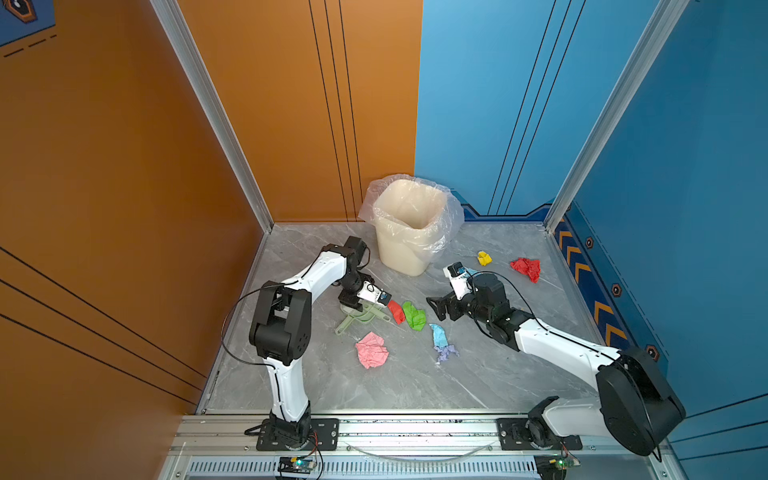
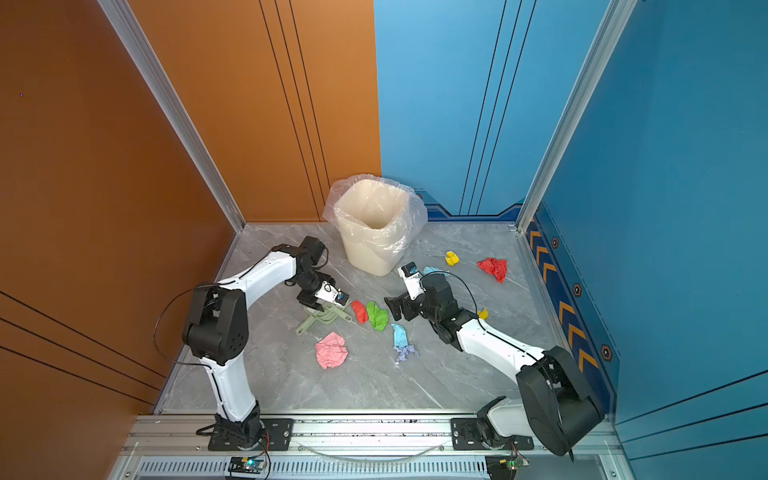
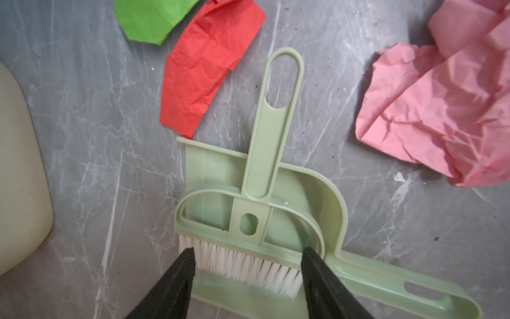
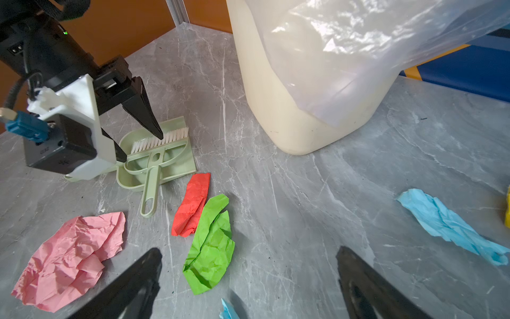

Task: Sweep away the paper scraps from the table

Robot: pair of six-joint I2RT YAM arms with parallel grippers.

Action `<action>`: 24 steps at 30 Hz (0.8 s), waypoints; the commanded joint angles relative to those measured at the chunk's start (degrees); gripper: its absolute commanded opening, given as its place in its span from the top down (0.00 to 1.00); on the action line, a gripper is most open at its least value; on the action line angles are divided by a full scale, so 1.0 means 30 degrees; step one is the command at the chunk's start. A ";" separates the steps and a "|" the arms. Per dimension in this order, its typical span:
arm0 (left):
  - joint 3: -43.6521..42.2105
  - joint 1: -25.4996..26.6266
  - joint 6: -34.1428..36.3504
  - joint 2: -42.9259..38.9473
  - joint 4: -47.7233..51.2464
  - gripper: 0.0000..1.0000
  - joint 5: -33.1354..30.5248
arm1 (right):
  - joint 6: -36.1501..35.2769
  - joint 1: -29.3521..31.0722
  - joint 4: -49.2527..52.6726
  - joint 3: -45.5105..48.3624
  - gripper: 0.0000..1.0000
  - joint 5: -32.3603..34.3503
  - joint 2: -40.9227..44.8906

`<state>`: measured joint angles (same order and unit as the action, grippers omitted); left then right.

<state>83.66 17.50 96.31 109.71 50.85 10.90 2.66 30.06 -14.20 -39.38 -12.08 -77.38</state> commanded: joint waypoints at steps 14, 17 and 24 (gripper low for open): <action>-0.0531 0.0315 -0.0928 -0.0420 0.0687 0.40 0.0701 | 0.0140 0.0173 -0.0373 -0.0082 0.00 0.0143 0.0042; -0.0496 0.0363 -0.0990 -0.0376 0.0688 0.40 0.0766 | 0.0143 0.0149 -0.0384 -0.0059 0.00 0.0187 0.0049; -0.0588 0.0554 -0.1128 -0.0331 0.0691 0.41 0.0595 | 0.0140 0.0167 -0.0435 -0.0062 0.00 0.0142 -0.0019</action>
<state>82.83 18.59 94.08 109.71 50.92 11.16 2.66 30.13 -14.20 -39.38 -12.08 -77.38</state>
